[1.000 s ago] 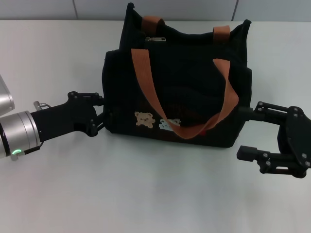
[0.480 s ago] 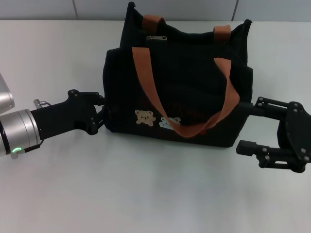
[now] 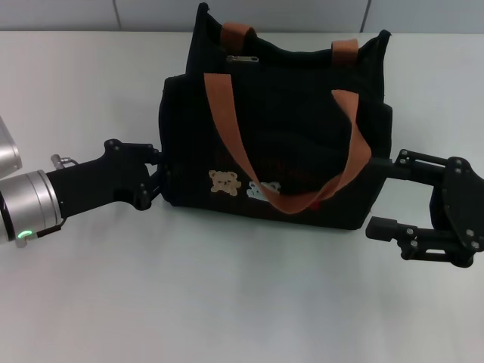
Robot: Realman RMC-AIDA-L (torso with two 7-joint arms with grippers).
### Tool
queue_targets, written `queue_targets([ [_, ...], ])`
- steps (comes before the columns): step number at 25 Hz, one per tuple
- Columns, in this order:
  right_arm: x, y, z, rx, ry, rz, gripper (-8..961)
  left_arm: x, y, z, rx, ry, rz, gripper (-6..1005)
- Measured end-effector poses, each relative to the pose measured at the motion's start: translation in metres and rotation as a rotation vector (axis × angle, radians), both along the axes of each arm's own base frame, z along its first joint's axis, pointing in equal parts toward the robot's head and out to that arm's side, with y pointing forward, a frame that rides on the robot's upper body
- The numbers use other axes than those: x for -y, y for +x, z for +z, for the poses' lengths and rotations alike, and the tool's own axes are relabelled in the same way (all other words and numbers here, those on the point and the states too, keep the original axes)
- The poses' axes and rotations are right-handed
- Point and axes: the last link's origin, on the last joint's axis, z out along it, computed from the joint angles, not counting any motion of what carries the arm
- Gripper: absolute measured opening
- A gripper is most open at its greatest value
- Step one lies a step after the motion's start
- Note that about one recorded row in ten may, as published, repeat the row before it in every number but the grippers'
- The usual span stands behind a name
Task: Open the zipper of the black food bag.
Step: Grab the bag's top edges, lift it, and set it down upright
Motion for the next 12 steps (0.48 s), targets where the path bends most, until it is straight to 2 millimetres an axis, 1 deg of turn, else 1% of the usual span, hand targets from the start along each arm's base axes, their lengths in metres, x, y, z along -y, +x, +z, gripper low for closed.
queue_targets([
  [6, 0.0, 0.0, -0.001, -0.001, 0.001, -0.002, 744, 0.001, -0.001, 0.0, 0.003, 0.001, 0.002, 128],
  [9, -0.001, 0.0, -0.002, 0.002, 0.004, -0.008, 743, 0.003, 0.0, 0.005, 0.027, 0.007, -0.001, 127],
  [11, -0.001, 0.0, -0.002, 0.004, 0.007, -0.012, 743, 0.005, 0.0, 0.016, 0.065, 0.017, -0.014, 125],
  [12, -0.002, 0.001, -0.003, 0.006, 0.01, -0.017, 743, 0.008, 0.001, 0.029, 0.096, 0.022, -0.037, 125],
])
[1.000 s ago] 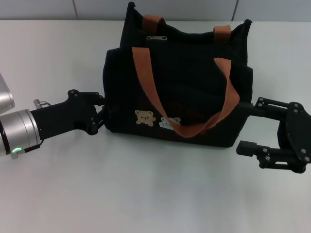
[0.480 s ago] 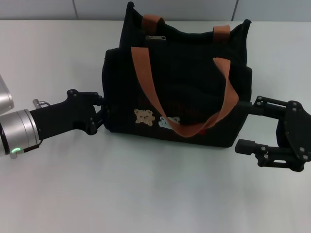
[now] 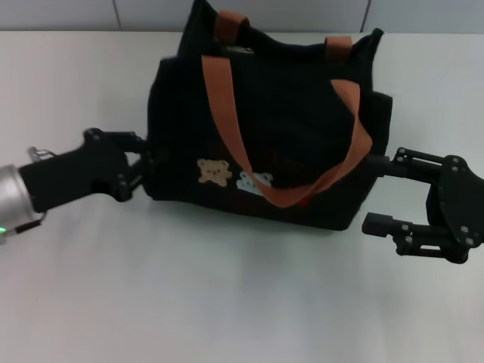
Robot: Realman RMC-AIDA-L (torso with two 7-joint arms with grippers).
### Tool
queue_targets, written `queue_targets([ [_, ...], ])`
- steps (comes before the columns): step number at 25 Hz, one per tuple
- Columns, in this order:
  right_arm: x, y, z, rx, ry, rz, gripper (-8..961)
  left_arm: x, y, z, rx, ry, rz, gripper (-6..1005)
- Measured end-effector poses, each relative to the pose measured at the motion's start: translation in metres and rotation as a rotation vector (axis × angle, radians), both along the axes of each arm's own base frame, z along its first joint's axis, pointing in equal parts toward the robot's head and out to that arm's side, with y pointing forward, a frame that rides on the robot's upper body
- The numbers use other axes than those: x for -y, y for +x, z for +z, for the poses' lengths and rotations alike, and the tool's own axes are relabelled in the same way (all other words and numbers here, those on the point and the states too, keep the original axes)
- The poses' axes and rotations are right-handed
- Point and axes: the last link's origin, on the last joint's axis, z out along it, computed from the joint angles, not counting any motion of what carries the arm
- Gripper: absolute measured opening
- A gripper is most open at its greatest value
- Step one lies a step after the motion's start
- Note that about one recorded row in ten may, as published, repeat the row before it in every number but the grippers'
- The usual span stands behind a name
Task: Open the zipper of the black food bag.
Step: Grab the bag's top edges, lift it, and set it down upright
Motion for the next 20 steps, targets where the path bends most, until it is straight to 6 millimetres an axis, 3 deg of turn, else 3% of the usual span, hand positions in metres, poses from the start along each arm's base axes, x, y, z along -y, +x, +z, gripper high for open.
queue_targets([
  [4, -0.001, 0.0, 0.001, -0.002, 0.01, -0.007, 743, 0.005, 0.003, 0.021, 0.027, 0.009, -0.048, 122],
  [5, -0.002, 0.001, 0.001, -0.004, 0.014, -0.01, 743, 0.01, 0.008, 0.038, 0.04, 0.021, -0.092, 121],
  [6, -0.002, 0.001, 0.001, -0.004, 0.014, -0.01, 743, 0.01, 0.008, 0.038, 0.04, 0.021, -0.092, 120],
  [10, -0.002, 0.001, 0.002, -0.007, 0.019, -0.013, 742, 0.011, 0.023, 0.074, 0.028, 0.02, -0.173, 118],
  [16, -0.003, 0.003, 0.004, -0.045, 0.064, -0.042, 742, 0.01, 0.052, 0.094, -0.006, -0.017, -0.275, 114],
  [20, 0.0, 0.013, 0.008, -0.154, 0.289, -0.111, 742, 0.008, 0.075, 0.097, -0.061, -0.034, -0.339, 113],
])
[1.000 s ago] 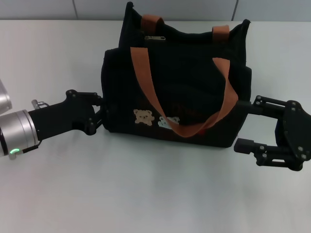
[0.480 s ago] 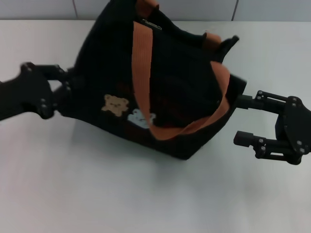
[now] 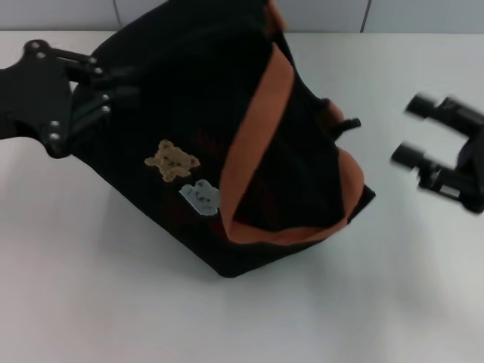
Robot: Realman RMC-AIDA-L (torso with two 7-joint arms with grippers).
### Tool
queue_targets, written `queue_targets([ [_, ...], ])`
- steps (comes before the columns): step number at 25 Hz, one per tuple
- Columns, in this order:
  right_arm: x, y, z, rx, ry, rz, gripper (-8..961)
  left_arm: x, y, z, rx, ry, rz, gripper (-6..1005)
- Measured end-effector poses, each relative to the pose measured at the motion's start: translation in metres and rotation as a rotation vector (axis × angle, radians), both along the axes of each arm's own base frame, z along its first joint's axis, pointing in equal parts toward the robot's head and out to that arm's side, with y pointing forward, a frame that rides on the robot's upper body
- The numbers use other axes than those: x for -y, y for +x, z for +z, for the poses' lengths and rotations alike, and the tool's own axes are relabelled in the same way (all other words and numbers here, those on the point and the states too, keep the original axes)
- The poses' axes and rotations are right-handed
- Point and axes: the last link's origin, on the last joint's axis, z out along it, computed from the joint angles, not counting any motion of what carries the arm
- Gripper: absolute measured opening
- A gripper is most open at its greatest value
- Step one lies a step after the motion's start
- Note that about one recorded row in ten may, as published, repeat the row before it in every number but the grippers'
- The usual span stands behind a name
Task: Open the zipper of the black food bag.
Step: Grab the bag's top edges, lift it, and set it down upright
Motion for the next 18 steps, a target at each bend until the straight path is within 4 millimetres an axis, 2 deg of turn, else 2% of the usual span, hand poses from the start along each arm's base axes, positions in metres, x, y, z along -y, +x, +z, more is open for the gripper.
queue_targets([
  [3, 0.004, 0.003, -0.006, -0.039, 0.124, -0.024, 741, -0.003, 0.015, -0.001, -0.066, -0.013, -0.043, 113],
  [5, 0.007, 0.005, -0.021, -0.053, 0.288, -0.066, 741, -0.008, 0.028, 0.0, -0.123, -0.02, -0.07, 112],
  [8, 0.01, 0.004, -0.029, -0.037, 0.37, -0.078, 741, -0.011, 0.034, -0.001, -0.137, -0.031, -0.087, 112],
  [11, 0.013, 0.002, -0.039, 0.004, 0.458, -0.069, 741, -0.012, 0.042, -0.005, -0.15, -0.053, -0.119, 111],
  [12, 0.019, -0.002, -0.052, 0.071, 0.582, -0.059, 741, -0.012, 0.044, -0.007, -0.154, -0.06, -0.129, 111],
  [18, 0.027, -0.007, -0.069, 0.208, 0.792, -0.083, 741, -0.013, 0.054, -0.02, -0.175, -0.096, -0.17, 112],
])
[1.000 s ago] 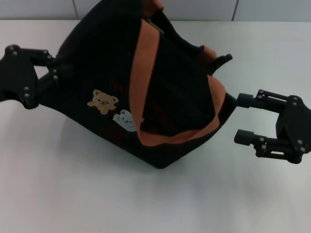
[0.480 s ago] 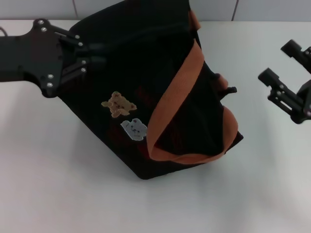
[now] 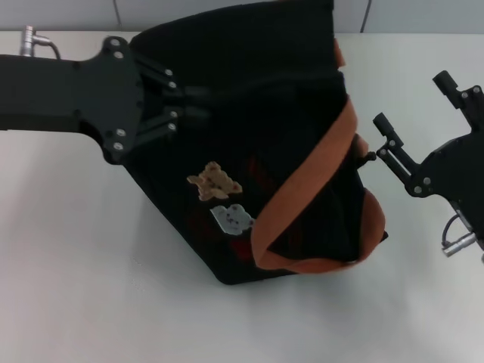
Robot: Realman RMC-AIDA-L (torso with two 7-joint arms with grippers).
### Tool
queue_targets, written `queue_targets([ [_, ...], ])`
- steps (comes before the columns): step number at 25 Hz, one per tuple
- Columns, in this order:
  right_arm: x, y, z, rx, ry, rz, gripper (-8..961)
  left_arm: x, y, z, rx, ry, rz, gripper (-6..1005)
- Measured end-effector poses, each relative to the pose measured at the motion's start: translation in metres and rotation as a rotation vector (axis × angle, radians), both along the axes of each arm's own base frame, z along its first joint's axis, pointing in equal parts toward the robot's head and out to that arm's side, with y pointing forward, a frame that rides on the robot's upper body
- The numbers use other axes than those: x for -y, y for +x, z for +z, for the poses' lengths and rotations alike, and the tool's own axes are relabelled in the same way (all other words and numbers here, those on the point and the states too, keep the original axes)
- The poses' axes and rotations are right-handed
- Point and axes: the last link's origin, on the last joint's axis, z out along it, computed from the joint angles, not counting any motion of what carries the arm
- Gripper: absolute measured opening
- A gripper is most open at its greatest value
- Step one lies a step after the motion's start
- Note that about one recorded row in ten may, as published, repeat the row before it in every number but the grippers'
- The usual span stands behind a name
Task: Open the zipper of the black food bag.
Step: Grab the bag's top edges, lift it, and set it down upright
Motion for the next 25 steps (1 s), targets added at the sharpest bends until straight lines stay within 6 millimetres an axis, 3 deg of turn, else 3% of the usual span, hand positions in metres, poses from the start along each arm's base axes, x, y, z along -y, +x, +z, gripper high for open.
queue_targets([
  [12, -0.006, -0.004, -0.023, 0.288, 0.177, -0.058, 741, -0.003, 0.007, -0.009, 0.002, -0.024, -0.015, 106],
  [25, -0.011, -0.021, -0.032, 0.34, 0.201, 0.006, 741, -0.003, 0.006, -0.011, 0.01, -0.028, -0.008, 102],
])
